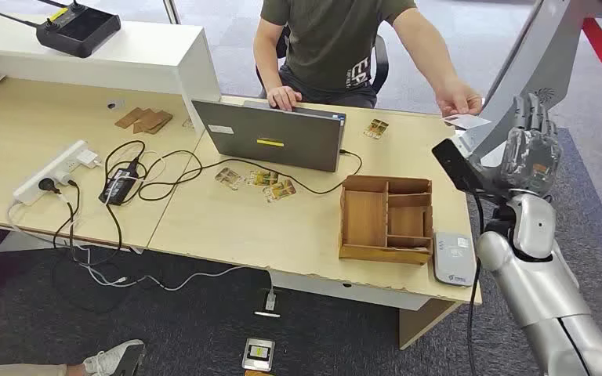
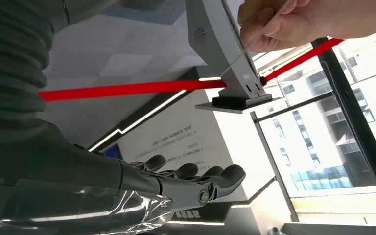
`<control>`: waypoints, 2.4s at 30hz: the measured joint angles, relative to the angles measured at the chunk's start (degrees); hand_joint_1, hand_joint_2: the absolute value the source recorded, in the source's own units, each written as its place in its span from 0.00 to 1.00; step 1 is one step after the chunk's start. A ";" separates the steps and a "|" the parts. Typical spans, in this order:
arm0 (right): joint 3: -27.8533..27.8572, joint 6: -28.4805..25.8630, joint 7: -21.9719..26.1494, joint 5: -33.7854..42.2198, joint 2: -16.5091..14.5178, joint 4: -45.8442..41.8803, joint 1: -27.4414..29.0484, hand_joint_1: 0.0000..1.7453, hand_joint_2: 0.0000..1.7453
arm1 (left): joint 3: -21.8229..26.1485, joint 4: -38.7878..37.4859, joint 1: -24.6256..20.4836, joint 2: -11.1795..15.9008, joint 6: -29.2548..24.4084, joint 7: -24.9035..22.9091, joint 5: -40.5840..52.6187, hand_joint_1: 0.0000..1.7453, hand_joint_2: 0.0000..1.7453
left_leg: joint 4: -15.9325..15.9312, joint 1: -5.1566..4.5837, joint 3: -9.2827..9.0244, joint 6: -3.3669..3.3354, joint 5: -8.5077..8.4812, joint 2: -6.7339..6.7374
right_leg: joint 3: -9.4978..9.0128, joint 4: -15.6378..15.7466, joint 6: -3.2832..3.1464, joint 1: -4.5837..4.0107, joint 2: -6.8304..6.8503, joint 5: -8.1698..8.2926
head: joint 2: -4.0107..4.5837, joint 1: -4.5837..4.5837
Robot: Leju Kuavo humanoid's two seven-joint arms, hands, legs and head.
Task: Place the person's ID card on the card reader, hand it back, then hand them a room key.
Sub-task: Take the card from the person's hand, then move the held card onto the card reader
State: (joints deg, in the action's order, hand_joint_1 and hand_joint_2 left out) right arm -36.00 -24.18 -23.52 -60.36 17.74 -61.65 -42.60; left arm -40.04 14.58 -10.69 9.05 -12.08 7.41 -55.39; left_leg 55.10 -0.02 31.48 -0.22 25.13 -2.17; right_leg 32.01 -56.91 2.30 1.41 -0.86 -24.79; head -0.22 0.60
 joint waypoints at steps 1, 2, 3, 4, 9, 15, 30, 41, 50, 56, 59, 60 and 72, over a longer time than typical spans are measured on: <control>-0.53 0.14 -0.08 -0.28 0.00 0.07 -0.22 0.00 1.00 | -0.01 0.00 -0.02 0.01 0.05 0.00 -0.02 0.00 1.00 | 0.00 0.00 0.00 0.00 0.00 0.01 | 0.00 0.00 0.00 -0.01 -0.01 0.00 | 0.00 0.00; -1.04 0.27 -0.14 -0.58 -0.02 0.16 -0.42 0.00 1.00 | -0.03 0.01 -0.04 0.03 0.10 0.00 -0.07 0.00 1.00 | 0.00 0.00 0.00 0.00 0.00 0.01 | 0.00 0.00 0.00 -0.01 -0.01 0.00 | 0.00 0.01; -2.06 0.54 -0.27 -1.28 -0.06 0.36 -0.85 0.00 1.00 | -0.05 0.01 -0.08 0.07 0.21 -0.01 -0.14 0.00 1.00 | 0.00 0.00 0.00 0.00 0.00 0.02 | 0.00 0.00 0.00 -0.02 -0.03 0.00 | 0.00 0.01; -2.95 0.72 -0.36 -1.93 -0.13 0.58 -1.24 0.00 1.00 | -0.08 0.02 -0.10 0.11 0.31 -0.03 -0.25 0.00 1.00 | 0.00 0.00 0.00 0.00 0.00 0.02 | 0.00 0.00 0.00 -0.02 -0.03 0.00 | 0.00 0.01; -6.83 0.86 -0.87 -5.49 -1.05 2.37 -3.30 0.05 1.00 | -0.36 0.02 -0.22 0.22 0.63 -0.17 -1.02 0.00 1.00 | 0.00 0.01 0.00 0.01 0.01 0.03 | 0.02 0.00 -0.01 -0.06 -0.06 0.00 | 0.00 0.01; -8.48 0.29 -0.97 -6.46 -2.15 4.18 -3.96 1.00 1.00 | -0.42 0.04 -0.25 0.14 -0.48 -0.17 -2.66 0.00 1.00 | 0.00 0.01 0.01 0.01 0.02 0.05 | 0.02 0.00 -0.01 -0.07 -0.06 0.00 | 0.00 0.01; -10.84 2.13 0.08 -2.73 -4.03 7.80 -4.52 1.00 1.00 | -0.36 0.07 -0.45 -0.67 -3.46 -0.48 -5.12 0.00 1.00 | 0.01 0.01 0.00 0.02 0.02 0.06 | 0.04 0.01 -0.01 -0.08 -0.06 0.00 | 0.00 0.01; -9.35 -0.27 3.88 12.68 -4.03 8.88 -2.87 1.00 1.00 | -0.35 0.09 -0.48 -0.85 -3.74 -0.33 -5.08 0.00 1.00 | 0.02 0.01 -0.03 0.04 0.04 0.11 | 0.08 0.02 -0.01 -0.07 -0.12 0.00 | 0.00 0.01; -6.63 -3.69 1.93 19.06 -0.37 4.69 1.88 1.00 1.00 | -0.19 0.07 0.01 -0.77 -3.71 0.74 -5.66 0.00 1.00 | 0.03 0.01 -0.04 0.04 0.08 0.14 | 0.08 0.03 -0.01 -0.07 -0.16 -0.01 | 0.00 0.01; -5.34 -4.00 -0.63 17.48 2.70 1.62 5.46 1.00 1.00 | 0.07 0.07 0.64 -0.68 -3.73 1.42 -6.45 0.00 1.00 | 0.03 0.01 -0.05 0.03 0.09 0.16 | 0.09 0.04 -0.02 -0.07 -0.19 -0.01 | 0.00 0.01; -4.76 -3.77 -1.80 16.50 4.07 0.44 7.46 1.00 1.00 | 0.14 0.07 0.83 -0.63 -3.74 1.54 -6.82 0.00 1.00 | 0.03 0.01 -0.04 0.04 0.10 0.16 | 0.08 0.04 -0.02 -0.08 -0.19 -0.01 | 0.00 0.01; -4.56 -3.58 -2.12 16.25 4.50 0.16 8.15 1.00 1.00 | 0.16 0.07 0.89 -0.60 -3.74 1.55 -6.90 0.00 1.00 | 0.03 0.01 -0.04 0.04 0.11 0.16 | 0.08 0.04 -0.02 -0.08 -0.19 -0.01 | 0.00 0.01; -4.08 -0.05 -1.67 17.93 6.79 -0.44 14.92 1.00 1.00 | 0.81 0.07 1.52 -0.52 -3.74 1.48 -7.93 0.00 1.00 | 0.02 0.01 -0.02 0.05 0.13 0.17 | 0.08 0.04 -0.04 -0.09 -0.20 -0.03 | 0.00 0.00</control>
State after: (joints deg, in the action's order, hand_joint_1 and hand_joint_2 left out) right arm -40.08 -24.23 -25.19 -42.43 24.53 -62.08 -27.68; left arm -39.23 14.64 -9.17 8.52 -15.81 8.89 -63.31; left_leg 55.12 -0.01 31.46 -0.17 25.26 -2.00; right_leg 32.09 -56.87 2.25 1.32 -1.06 -24.82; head -0.22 0.60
